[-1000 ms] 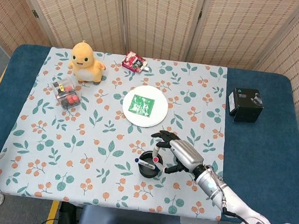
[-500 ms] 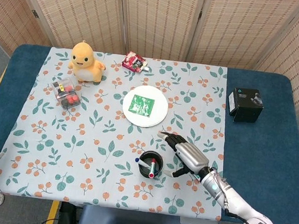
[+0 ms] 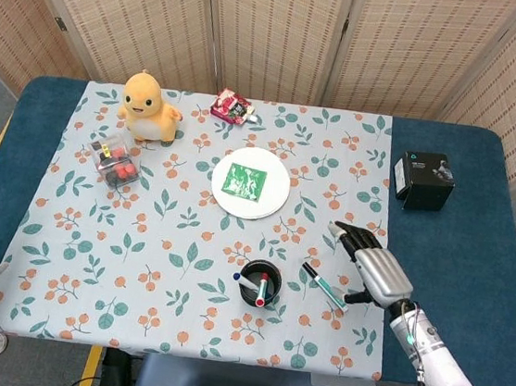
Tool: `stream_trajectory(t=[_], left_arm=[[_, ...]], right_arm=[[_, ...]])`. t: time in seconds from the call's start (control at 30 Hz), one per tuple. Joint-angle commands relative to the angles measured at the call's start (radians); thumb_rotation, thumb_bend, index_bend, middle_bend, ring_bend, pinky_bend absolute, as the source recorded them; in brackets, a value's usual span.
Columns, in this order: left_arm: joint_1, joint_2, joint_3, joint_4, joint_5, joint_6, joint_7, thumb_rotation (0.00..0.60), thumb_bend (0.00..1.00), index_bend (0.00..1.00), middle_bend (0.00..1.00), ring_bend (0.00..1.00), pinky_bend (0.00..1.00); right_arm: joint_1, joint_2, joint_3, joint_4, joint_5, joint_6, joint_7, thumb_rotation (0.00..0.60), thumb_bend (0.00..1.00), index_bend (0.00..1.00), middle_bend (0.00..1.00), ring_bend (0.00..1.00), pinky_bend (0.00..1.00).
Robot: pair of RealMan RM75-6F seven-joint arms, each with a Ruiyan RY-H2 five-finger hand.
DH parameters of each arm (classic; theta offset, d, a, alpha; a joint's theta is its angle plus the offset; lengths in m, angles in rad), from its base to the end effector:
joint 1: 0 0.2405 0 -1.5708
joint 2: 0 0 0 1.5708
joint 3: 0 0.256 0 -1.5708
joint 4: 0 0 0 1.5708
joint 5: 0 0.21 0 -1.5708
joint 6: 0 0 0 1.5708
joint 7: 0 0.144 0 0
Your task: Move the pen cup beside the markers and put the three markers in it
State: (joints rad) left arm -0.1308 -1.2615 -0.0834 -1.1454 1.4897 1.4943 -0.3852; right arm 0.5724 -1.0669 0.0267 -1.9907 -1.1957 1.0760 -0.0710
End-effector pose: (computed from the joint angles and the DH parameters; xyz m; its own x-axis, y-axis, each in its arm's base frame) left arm -0.3727 0.2094 0.1742 0.3287 -0.0868 0.9404 0.9434 -0.0166 -0.3313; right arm -0.1779 -0.2635 0.0934 0.2185 -0.3901 0.8945 -0.9631 -0.2337 0.1334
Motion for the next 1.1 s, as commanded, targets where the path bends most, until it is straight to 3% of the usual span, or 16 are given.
stream_trajectory(t=[0.03,0.3,0.67,1.1], left_arm=[[-0.002,0.001,0.001,-0.002,0.004,0.001,-0.003,0.600,0.02,0.00,0.00,0.00,0.24],[-0.007,0.010,0.004,-0.002,0.016,0.001,-0.046,0.600,0.02,0.00,0.00,0.00,0.24],[-0.003,0.022,0.006,-0.002,0.026,0.020,-0.088,0.600,0.02,0.00,0.00,0.00,0.24],[0.006,0.034,0.007,-0.011,0.031,0.044,-0.100,0.600,0.02,0.00,0.00,0.00,0.24]], right_arm=[[-0.068,-0.054,-0.042,0.033,-0.002,0.081,-0.087,0.600,0.24,0.00,0.00,0.00,0.00],[-0.159,-0.205,-0.047,0.106,0.052,0.167,-0.121,0.600,0.27,0.00,0.00,0.00,0.00],[-0.179,-0.312,-0.037,0.189,0.085,0.145,-0.190,0.600,0.28,0.00,0.00,0.00,0.00],[-0.188,-0.416,-0.024,0.328,0.060,0.095,-0.176,0.600,0.28,0.00,0.00,0.00,0.00]])
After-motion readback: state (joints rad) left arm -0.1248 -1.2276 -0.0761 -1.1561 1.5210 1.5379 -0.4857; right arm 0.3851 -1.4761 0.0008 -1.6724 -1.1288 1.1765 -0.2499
